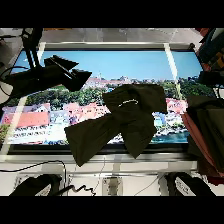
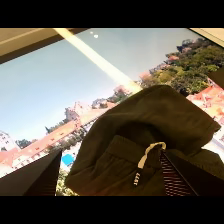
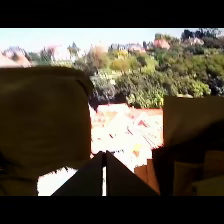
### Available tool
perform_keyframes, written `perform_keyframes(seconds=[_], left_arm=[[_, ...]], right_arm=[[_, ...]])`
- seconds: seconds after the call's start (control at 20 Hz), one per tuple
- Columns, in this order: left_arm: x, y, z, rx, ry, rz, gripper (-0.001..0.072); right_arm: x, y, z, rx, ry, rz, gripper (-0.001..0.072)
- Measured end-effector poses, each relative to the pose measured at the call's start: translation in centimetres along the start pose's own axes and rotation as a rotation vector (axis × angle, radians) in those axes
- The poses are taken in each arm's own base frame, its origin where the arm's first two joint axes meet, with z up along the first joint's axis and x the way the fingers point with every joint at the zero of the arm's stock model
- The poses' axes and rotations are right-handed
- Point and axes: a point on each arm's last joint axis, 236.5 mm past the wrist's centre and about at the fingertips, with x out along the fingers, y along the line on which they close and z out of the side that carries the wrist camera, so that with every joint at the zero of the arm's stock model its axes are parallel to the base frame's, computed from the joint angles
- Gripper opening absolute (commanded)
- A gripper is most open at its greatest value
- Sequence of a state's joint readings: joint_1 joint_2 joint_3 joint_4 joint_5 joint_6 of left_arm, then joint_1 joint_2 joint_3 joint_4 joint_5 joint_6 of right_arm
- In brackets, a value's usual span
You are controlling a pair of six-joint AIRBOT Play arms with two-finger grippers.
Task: Fold the clothes and pants, and hang the long-sleeved shirts on hangers.
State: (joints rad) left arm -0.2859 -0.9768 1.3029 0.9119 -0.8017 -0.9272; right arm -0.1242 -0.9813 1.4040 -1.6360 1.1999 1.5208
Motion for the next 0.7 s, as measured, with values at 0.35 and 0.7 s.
perform_keyframes(seconds=[0.35, 0.7], left_arm=[[0.0, -0.5, -0.8, 0.000, 0.032, -0.022, 0.0709], [-0.7, 1.1, -5.3, -0.021, 0.223, 0.029, 0.0649]], right_arm=[[7.6, 4.4, -18.7, -0.020, 0.500, 0.250, 0.0041], [11.5, 12.0, -30.5, 0.373, 0.615, 0.435, 0.0496]])
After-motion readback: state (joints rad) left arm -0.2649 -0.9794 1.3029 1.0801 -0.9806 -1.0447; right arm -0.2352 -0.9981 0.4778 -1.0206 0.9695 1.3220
